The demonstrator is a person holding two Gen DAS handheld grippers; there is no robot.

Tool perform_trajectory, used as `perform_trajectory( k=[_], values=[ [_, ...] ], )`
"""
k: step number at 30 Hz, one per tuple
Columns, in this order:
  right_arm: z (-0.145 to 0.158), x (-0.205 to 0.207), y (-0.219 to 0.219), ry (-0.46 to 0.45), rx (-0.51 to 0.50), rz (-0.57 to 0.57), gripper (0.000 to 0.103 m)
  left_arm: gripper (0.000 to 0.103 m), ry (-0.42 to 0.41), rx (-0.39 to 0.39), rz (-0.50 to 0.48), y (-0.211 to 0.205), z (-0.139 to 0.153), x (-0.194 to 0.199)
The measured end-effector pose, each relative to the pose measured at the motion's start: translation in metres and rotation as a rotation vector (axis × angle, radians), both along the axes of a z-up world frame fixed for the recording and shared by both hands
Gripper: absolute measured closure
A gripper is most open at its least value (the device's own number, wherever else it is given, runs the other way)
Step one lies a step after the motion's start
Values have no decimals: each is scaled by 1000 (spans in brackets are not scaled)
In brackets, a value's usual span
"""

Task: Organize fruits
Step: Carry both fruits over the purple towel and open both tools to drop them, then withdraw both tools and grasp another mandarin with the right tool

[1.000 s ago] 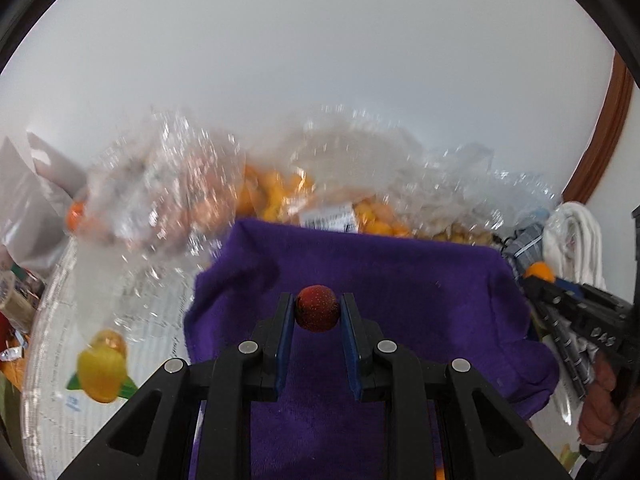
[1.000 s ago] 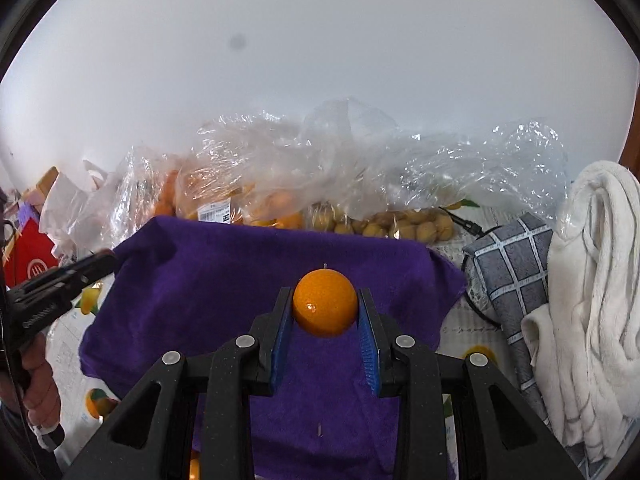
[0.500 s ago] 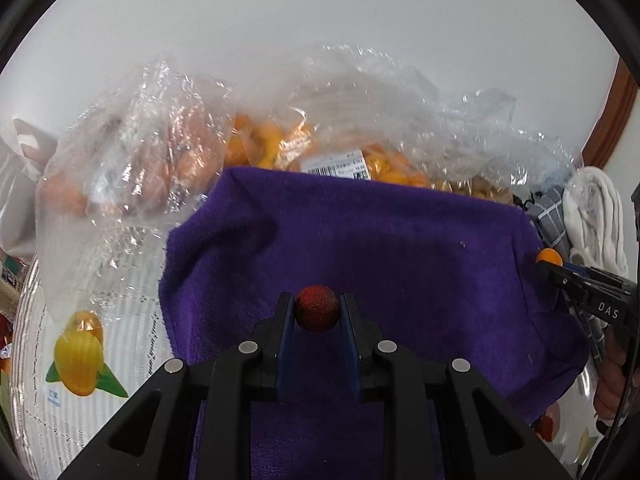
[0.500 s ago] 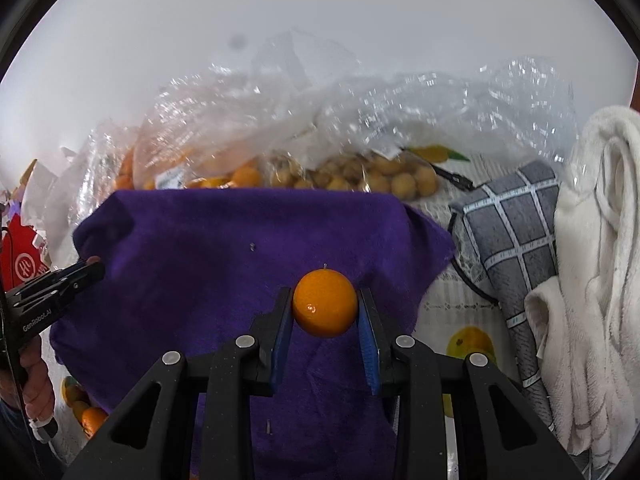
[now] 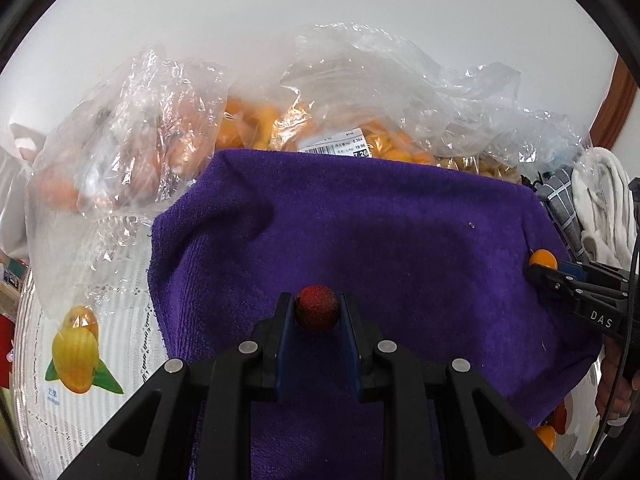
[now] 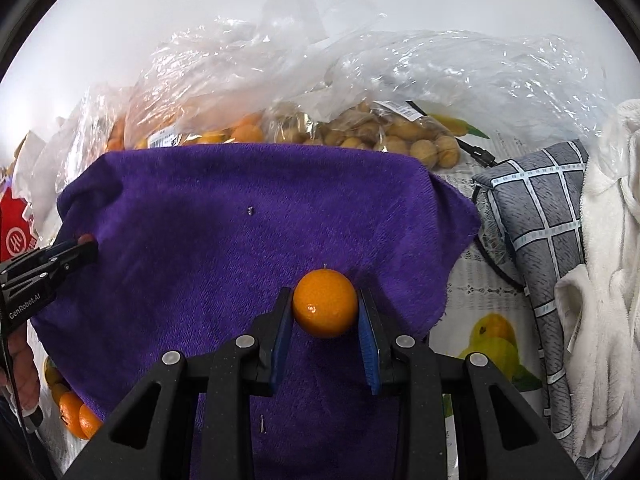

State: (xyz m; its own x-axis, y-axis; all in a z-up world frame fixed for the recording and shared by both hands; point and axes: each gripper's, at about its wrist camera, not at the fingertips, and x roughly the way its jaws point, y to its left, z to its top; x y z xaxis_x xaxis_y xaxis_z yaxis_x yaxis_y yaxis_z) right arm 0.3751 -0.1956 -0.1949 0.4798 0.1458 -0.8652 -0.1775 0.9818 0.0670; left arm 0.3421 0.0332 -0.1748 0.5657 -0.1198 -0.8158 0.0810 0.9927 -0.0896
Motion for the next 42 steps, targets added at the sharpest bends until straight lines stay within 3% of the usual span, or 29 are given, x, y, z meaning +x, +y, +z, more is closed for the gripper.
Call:
perform_trajectory(
  k=[13,17,24,30,34,38,42],
  values=[
    [1,-1,9,-3,-39,25,70,81,22,35,-19,-12,-9,2],
    [5,-4,14,-23,-63,44,48,81,22,39,-22,-11,-9,2],
    [29,-17,27,-118,-81,71,28,78,33,42,-36,-13,-7,-1],
    [48,-24,28,-180,-78,40,26,50,-22,36,-28,-10,13,-9],
    [60,-32,30,-218,-56,4,26,49,-55,29,-29,-7,27,-16],
    [70,-46,30,-269,-96,-56,26,50,-111,26,3,1,45,-22],
    [80,-63,16,-253,-67,-123,26,50,-151,2,16,6,62,-31]
  ],
)
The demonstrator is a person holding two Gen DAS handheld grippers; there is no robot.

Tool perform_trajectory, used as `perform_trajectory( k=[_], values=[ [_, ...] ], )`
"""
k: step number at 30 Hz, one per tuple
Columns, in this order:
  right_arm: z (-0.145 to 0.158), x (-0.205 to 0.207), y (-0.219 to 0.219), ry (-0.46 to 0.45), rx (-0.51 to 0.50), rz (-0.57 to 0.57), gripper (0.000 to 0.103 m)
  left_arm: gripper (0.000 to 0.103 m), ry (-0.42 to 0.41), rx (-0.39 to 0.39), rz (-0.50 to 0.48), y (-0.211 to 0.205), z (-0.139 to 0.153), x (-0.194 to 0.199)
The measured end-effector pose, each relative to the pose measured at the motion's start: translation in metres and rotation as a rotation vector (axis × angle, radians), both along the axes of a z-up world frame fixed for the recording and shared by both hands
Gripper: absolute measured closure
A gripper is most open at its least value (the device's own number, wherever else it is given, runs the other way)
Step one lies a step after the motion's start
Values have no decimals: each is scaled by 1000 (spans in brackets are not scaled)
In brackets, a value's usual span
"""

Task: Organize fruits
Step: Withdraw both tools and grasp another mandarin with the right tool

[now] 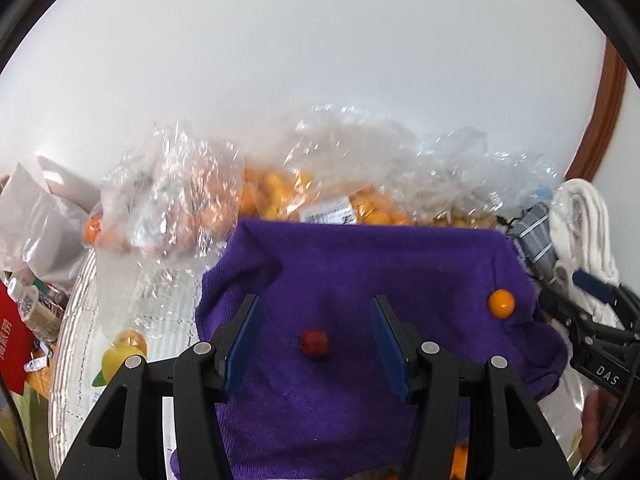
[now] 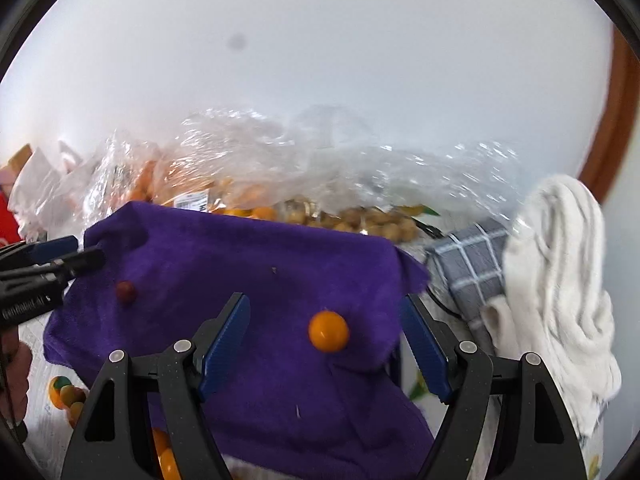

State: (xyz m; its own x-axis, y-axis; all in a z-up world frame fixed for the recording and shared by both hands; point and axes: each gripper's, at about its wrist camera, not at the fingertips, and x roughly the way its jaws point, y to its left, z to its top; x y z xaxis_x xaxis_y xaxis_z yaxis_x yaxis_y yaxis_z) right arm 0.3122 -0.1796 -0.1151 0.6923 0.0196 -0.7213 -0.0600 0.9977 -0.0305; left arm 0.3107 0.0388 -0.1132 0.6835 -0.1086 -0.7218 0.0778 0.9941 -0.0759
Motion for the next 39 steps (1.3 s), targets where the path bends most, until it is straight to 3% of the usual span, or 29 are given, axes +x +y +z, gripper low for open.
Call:
perform_trajectory(
  k=[7,12,18,28,39],
  values=[
    [3,-37,-26,65,97,-50,26,50,-33,-35,-80,-15,31,-22],
    [-5,-65,-31,98,71,-46,29,49,-52,-50,-107,-9,43,-52],
    [-20,-92,-29,126,113,-56,33,48,-17,13,-76,8,17,-80],
    [-33,-130,-3,110,102,-33,34,48,41,35,-40,42,-18,-117],
    [-46,-142,25,129,113,54,49,48,78,22,-15,66,-45,-139]
  ],
)
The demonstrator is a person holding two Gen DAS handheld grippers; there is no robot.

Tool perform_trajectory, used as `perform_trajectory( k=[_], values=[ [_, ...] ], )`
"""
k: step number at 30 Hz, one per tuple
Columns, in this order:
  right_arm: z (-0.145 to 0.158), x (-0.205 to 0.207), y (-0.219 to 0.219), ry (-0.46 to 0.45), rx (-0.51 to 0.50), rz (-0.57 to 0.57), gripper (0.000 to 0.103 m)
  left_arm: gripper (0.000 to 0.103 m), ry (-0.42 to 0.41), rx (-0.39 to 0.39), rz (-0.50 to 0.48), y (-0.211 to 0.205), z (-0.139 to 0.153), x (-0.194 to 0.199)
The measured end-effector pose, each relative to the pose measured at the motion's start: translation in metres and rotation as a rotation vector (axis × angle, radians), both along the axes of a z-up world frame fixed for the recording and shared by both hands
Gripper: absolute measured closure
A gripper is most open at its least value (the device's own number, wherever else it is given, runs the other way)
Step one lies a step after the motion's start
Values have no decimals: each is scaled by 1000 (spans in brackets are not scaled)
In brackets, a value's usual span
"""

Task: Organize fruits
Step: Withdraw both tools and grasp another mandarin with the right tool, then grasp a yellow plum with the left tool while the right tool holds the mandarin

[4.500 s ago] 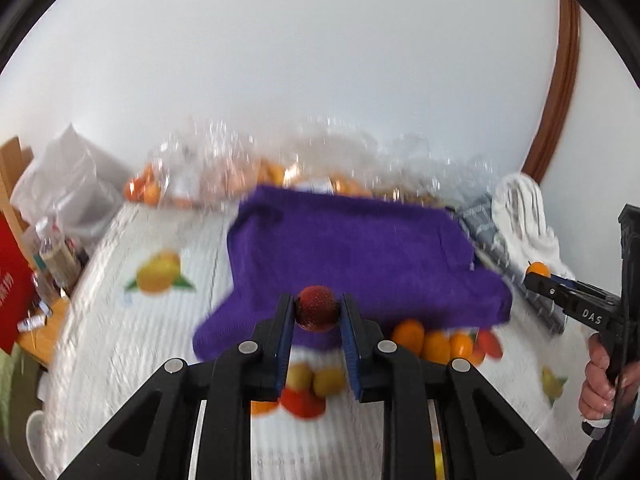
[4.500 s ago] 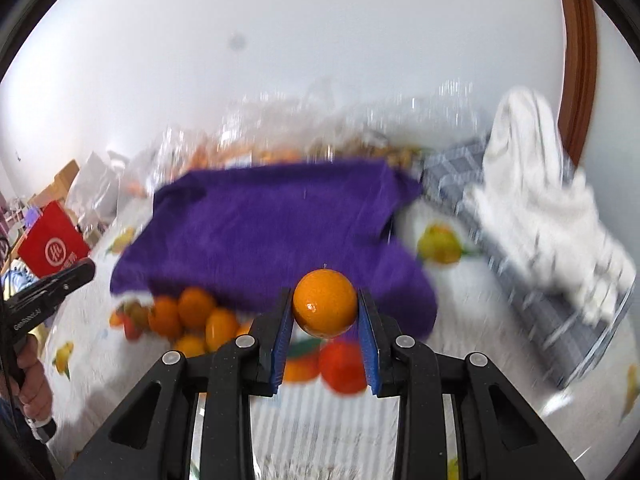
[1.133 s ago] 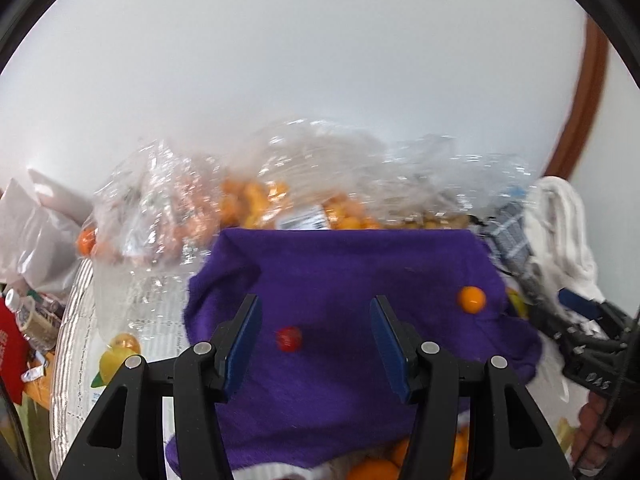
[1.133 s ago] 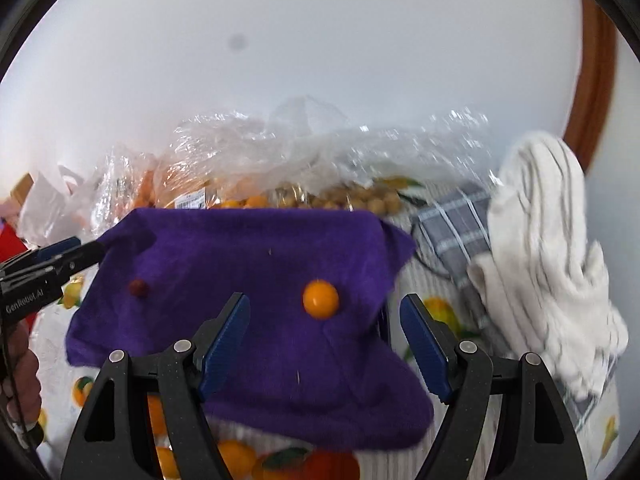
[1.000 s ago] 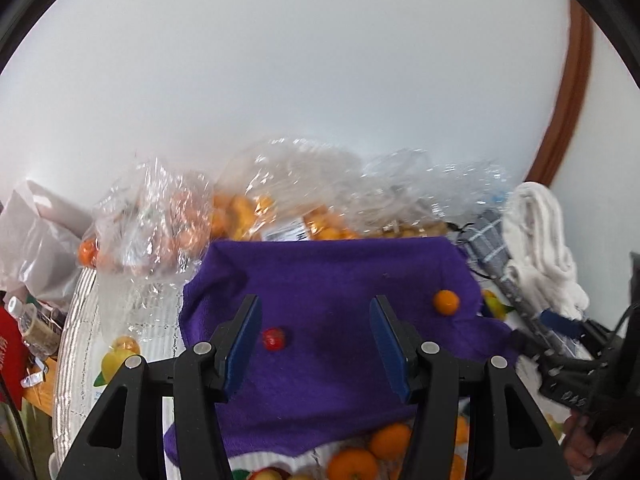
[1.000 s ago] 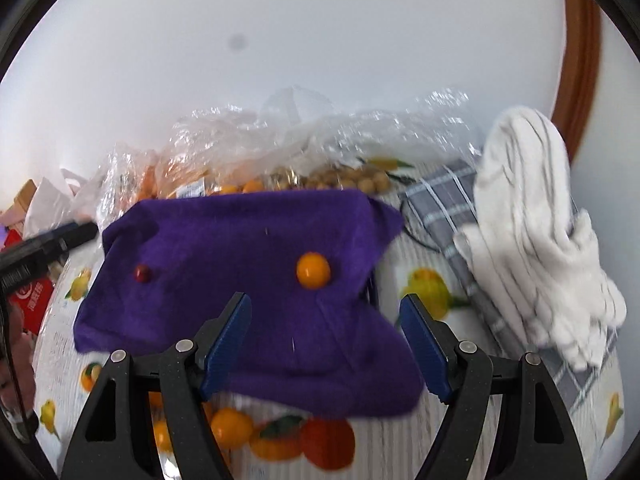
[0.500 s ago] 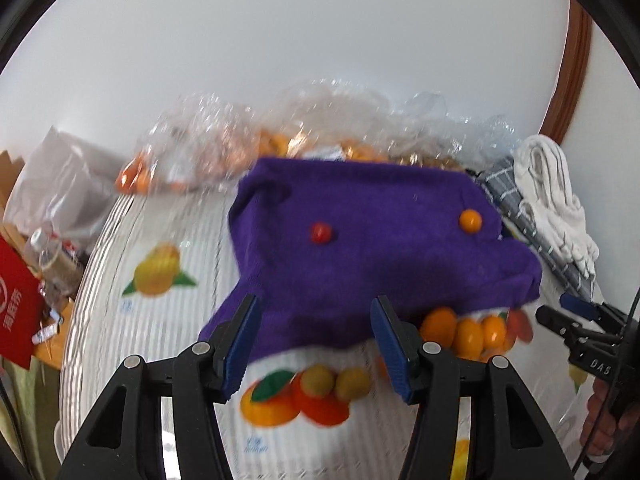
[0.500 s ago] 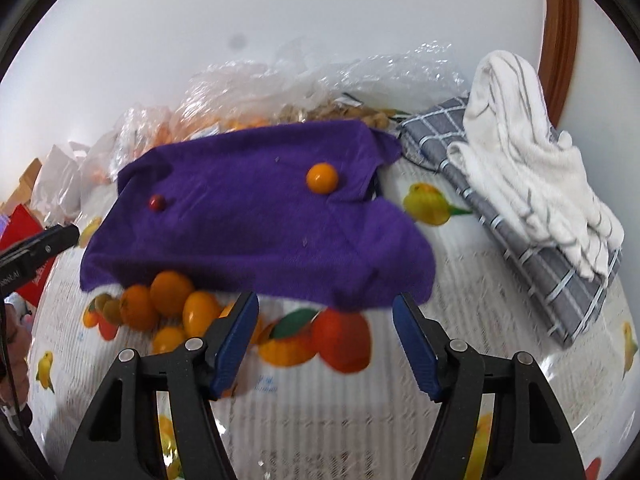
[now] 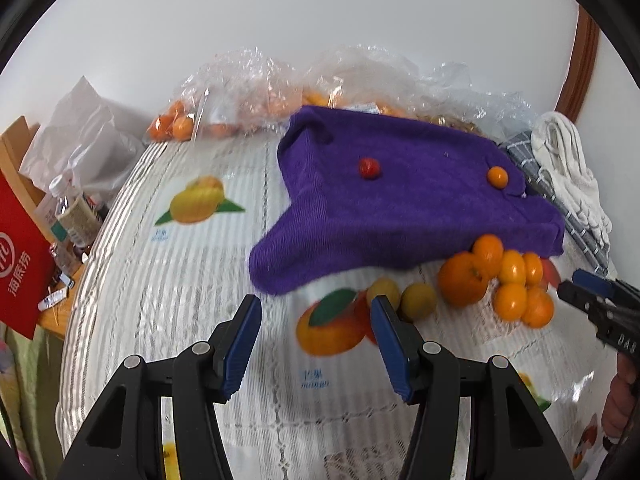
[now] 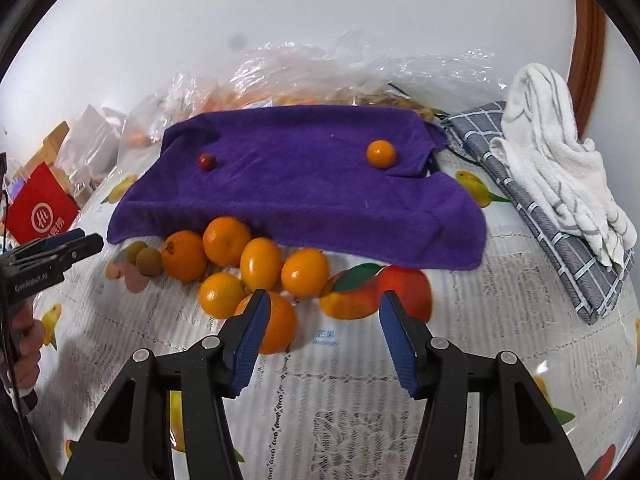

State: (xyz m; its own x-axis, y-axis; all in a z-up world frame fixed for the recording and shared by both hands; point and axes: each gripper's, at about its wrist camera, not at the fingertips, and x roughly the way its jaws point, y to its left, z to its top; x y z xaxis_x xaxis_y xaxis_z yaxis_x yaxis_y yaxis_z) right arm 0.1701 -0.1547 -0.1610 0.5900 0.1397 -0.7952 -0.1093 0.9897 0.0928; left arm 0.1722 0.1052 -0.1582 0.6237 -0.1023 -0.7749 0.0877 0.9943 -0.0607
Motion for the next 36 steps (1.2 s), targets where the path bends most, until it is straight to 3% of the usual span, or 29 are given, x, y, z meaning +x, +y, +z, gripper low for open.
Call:
perform_trajectory(
  k=[6,10,13,16,25,31,34,36],
  values=[
    [-10,23,2,35,24,-12,60,48,15,10,-28,-5,-13,-10],
    [-23,41,0,102,100,10,62,48,24,-34,-32,-3,-16,-13],
    [-23,44,-2,91,110,19,62,48,23,-48,-39,-6,-15,-13],
    [-23,45,-9,98,145,37,70,48,30,-49,-30,-12,-16,-7],
    [-21,26,-31,69,10,96,70,51,30,-45,-22,-25,-25,15],
    [-28,26,-32,36,-3,104,68,51,10,-31,-9,-35,-26,29],
    [-35,28,-31,38,-16,96,68,59,4,4,-16,-42,-28,31],
    [-36,26,-32,18,-16,98,70,71,1,3,-21,-42,-28,30]
  ],
)
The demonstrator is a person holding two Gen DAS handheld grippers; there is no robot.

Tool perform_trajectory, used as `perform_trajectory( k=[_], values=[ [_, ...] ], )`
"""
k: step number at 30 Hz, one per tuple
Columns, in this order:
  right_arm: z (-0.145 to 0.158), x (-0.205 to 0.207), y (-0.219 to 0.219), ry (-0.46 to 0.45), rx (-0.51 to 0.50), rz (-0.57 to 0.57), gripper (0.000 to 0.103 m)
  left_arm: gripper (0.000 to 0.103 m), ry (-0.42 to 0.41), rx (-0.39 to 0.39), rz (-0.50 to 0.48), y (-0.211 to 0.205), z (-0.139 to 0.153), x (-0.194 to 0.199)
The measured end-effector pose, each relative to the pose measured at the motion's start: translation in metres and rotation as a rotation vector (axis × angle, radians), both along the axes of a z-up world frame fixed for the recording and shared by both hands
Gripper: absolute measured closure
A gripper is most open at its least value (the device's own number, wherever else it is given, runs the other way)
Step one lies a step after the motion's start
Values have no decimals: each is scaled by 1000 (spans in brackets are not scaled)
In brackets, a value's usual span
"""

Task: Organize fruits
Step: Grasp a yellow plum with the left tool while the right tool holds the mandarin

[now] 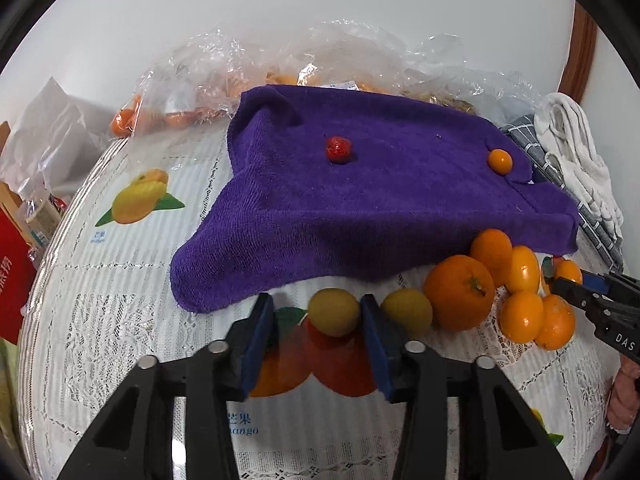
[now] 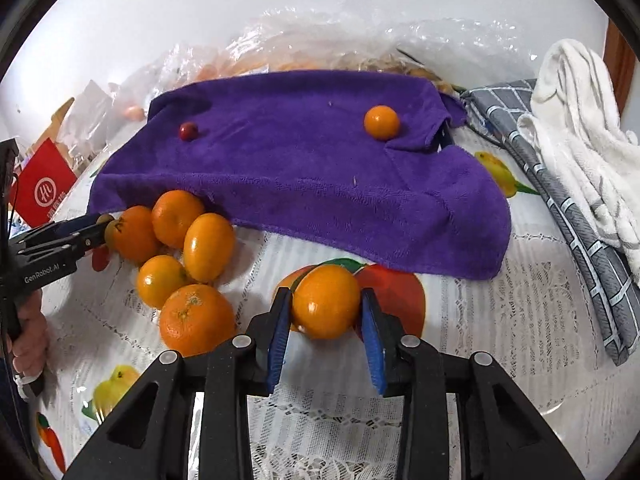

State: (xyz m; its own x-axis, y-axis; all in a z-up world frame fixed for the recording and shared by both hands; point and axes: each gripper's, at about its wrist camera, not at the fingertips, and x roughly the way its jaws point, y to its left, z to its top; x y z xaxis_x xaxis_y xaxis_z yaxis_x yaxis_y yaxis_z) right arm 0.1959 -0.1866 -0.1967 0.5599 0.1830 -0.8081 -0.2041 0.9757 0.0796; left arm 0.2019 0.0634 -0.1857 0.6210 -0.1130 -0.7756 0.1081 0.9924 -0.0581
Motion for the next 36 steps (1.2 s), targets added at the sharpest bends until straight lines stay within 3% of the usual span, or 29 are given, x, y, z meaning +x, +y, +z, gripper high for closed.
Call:
perform_trajectory(
  k=[2,7,23,36],
  values=[
    [-2,-2,0,-18,-1,-5,70,78,-1,-24,-11,2,0,0],
    [-2,-4,6,-47,-45,-2,70,78,-9,-118,1,14,1,-2],
    [-4,-4,5,-54,-51,-20,70,78,-50,-103,31,12,4,-5],
    [-2,-7,1,-67,-36,-31,71,78,-121,-155,17,13,15,-13]
  ],
)
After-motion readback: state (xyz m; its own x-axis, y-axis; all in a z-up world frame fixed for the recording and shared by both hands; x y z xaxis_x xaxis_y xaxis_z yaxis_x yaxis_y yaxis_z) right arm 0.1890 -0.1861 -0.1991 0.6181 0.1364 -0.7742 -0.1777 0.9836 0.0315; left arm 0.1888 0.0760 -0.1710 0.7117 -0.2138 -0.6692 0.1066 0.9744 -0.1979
